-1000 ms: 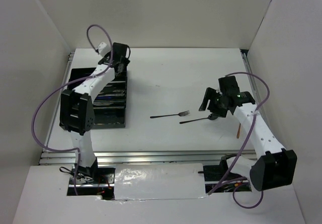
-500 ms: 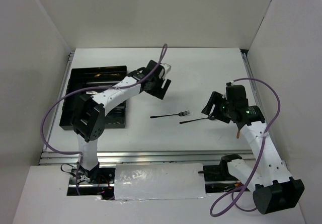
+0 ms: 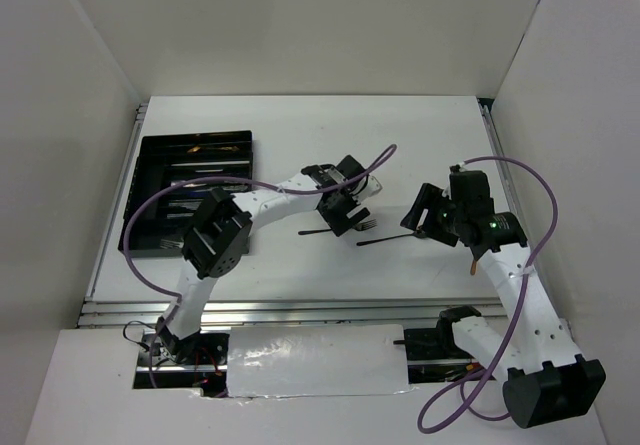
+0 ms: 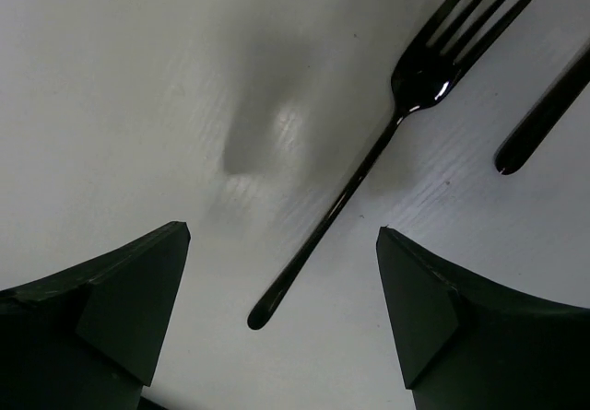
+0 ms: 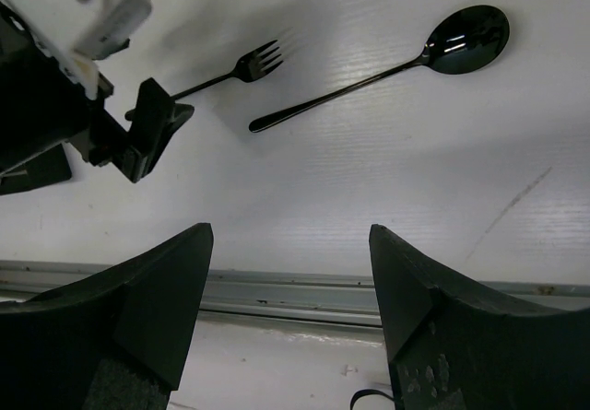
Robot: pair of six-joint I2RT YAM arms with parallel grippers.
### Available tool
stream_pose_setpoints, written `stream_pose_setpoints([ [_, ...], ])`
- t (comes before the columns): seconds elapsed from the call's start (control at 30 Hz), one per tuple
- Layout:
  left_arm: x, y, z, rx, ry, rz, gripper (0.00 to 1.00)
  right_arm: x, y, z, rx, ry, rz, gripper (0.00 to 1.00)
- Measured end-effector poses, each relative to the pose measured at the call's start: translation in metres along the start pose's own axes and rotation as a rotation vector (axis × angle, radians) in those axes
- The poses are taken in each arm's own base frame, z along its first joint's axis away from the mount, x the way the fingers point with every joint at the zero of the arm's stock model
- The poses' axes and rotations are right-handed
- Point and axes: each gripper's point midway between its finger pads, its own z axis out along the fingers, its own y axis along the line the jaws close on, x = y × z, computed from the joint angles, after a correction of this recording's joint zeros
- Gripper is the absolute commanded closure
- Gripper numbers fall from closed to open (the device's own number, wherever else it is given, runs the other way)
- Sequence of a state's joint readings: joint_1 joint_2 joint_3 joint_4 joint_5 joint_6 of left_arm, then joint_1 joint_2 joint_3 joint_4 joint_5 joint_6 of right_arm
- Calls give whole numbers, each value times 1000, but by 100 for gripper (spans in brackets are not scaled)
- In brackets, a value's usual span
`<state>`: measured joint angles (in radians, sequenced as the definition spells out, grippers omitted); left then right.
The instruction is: Sort the eating utensils into containers
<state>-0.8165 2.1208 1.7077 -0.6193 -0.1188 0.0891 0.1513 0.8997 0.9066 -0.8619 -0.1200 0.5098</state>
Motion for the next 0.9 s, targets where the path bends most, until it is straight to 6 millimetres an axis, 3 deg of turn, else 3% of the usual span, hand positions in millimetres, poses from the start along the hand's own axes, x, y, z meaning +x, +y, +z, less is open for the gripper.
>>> stream_pose_setpoints([
  [0.53, 20, -8, 21, 43, 75, 73, 26, 2, -3, 4, 15, 13, 6, 23],
  [0.6, 21, -9, 22, 45, 74, 73, 32, 2, -3, 4, 15, 13, 6, 23],
  [0.73, 19, -10, 24, 46, 69, 67, 54, 1, -4, 4, 20, 11, 7, 23],
  [0.77, 19, -10, 25, 47, 67, 70, 70, 1, -4, 5, 23, 11, 7, 23],
  [0.9, 15, -10, 28, 41, 59, 57, 75, -2, -6, 8, 45, 17, 16, 23],
])
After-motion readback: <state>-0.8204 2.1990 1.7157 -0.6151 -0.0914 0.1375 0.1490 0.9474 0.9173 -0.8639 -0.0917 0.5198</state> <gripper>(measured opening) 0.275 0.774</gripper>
